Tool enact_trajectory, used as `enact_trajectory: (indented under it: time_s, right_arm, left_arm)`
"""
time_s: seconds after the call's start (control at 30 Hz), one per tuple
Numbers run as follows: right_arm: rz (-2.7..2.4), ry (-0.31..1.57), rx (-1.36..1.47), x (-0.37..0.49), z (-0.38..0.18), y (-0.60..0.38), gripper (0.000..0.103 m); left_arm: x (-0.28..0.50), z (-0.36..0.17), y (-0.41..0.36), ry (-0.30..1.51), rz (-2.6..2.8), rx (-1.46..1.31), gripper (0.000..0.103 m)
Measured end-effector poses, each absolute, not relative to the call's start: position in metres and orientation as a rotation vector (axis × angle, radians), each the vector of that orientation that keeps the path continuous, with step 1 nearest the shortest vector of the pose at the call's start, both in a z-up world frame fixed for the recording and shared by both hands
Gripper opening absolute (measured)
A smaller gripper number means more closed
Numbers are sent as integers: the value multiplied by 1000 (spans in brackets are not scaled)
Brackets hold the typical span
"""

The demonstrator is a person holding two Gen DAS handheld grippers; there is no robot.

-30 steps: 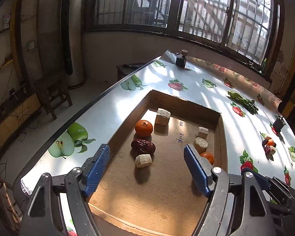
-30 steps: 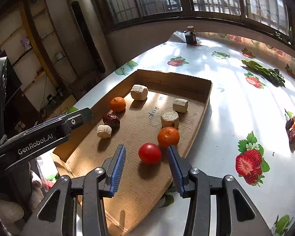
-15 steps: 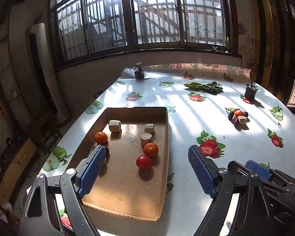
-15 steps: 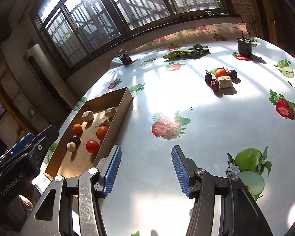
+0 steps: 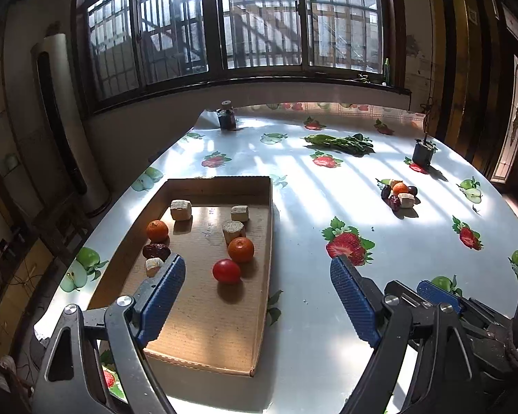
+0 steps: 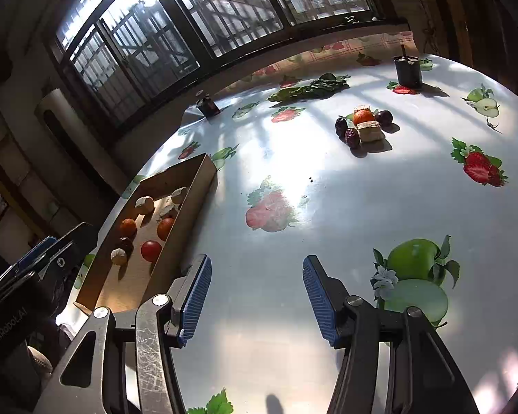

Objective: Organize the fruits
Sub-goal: 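Move both open grippers from the box back toward the fruit pile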

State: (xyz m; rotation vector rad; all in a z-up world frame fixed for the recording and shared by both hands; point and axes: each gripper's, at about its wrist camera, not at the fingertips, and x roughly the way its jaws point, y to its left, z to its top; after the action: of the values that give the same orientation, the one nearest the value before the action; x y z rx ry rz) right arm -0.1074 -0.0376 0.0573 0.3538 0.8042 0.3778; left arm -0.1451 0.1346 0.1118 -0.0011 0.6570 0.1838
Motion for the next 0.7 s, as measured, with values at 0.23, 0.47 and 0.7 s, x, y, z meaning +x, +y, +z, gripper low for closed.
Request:
enact_trajectory:
  time_s: [0.23, 0.47, 0.7]
  right_arm:
    - [347, 807, 347, -107, 54, -38, 60]
    - [327, 807, 343, -106, 51, -44, 60]
    - [305, 814, 349, -104, 46, -48, 60]
  left_arm:
    - [-133, 97, 137, 724, 51, -151, 86]
    - [-135, 99, 120, 711, 50, -67, 86]
    - [-133, 95, 113, 727, -51, -108, 91]
